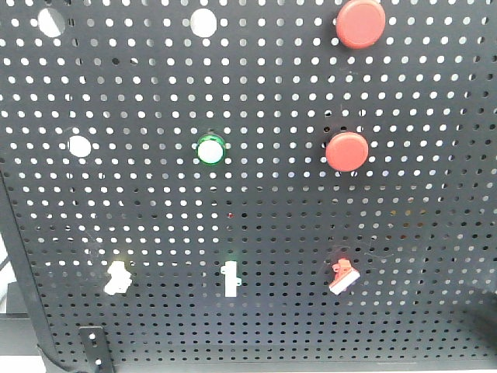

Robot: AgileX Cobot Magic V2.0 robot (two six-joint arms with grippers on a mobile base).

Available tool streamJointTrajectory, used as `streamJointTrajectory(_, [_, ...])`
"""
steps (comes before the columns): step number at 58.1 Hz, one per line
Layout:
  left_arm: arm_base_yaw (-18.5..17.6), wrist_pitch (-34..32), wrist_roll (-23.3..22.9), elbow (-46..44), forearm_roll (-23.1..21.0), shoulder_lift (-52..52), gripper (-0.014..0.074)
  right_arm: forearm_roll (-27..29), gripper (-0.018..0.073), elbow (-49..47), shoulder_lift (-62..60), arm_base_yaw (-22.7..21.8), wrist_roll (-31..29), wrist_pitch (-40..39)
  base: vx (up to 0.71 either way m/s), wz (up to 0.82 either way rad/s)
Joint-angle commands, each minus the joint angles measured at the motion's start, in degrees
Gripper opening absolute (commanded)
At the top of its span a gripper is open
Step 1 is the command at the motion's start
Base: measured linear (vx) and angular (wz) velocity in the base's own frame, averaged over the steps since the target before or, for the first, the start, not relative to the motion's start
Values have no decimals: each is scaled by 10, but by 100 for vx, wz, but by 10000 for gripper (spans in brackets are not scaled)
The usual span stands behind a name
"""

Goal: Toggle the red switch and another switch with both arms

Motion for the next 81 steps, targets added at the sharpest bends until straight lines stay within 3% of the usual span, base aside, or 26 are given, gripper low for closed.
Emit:
streamJointTrajectory(1, [-4,-46,-7,11,-6,2,2,49,-6,9,-45,-47,-66,14,0,0])
streamJointTrajectory(13, [-4,-46,-7,11,-6,2,2,111,-6,165,-155,-192,-97,-146,0,0])
streamJointTrajectory(20, [-4,-46,-7,11,-6,2,2,129,-6,264,-216,-243,-97,-212,0,0])
streamJointTrajectory(29, [-4,-46,-7,11,-6,2,2,121,-6,361,-317,-248,-97,-249,0,0])
streamJointTrajectory(33, [-4,-44,-7,11,-6,1,2,122,-6,353,-321,-246,-97,-197,0,0])
streamJointTrajectory(41, [-4,-44,-7,11,-6,2,2,129,-6,357,-322,-245,-119,-192,0,0])
streamJointTrajectory(58, [-4,-44,-7,11,-6,2,2,276,-6,357,-321,-246,-288,-193,0,0])
streamJointTrajectory(81, [-4,-44,-7,11,-6,2,2,276,-6,357,-321,-246,-289,-193,0,0])
